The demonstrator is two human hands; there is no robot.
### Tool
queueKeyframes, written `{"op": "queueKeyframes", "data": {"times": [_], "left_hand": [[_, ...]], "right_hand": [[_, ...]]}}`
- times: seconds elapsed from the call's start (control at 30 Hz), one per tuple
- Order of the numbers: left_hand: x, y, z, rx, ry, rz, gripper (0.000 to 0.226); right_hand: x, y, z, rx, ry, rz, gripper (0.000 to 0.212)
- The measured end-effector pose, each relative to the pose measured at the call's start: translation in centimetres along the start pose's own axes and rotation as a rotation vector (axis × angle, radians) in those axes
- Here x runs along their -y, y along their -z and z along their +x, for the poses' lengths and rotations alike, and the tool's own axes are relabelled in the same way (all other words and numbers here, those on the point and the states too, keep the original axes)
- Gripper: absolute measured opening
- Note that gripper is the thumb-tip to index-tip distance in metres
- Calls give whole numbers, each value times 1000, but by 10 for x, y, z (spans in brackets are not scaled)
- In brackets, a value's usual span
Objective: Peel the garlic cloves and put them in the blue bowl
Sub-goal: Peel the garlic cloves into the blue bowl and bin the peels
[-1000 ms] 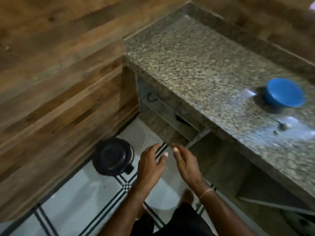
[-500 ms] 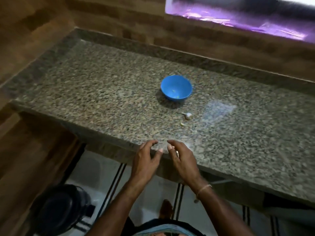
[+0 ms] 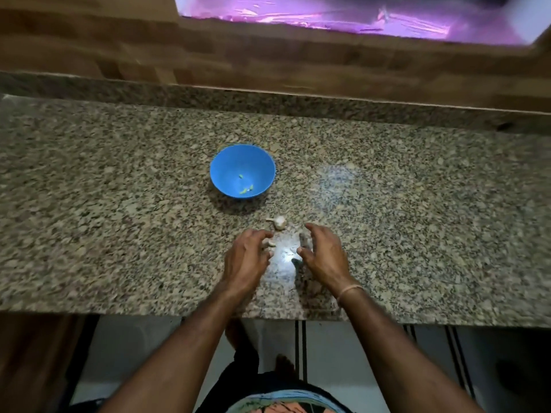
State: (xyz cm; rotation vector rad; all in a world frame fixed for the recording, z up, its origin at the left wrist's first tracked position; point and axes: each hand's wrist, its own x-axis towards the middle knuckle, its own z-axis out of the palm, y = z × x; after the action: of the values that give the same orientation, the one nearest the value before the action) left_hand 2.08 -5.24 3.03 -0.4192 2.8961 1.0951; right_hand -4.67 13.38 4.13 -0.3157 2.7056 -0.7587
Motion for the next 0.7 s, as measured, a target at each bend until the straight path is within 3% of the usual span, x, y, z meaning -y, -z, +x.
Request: {"op": "queueKeyframes", "data": {"times": [0.2, 0.57, 0.7], "left_hand": [[13, -16, 22, 54, -78, 75, 20], [-16, 15, 38, -174, 191, -296, 8], [-24, 37, 77, -298, 217, -239, 13]], "right_hand": [[2, -10, 33, 96, -85, -245, 91], [-4, -6, 34, 71, -86, -226, 90], [-6, -5, 35, 78, -72, -201, 89]]}}
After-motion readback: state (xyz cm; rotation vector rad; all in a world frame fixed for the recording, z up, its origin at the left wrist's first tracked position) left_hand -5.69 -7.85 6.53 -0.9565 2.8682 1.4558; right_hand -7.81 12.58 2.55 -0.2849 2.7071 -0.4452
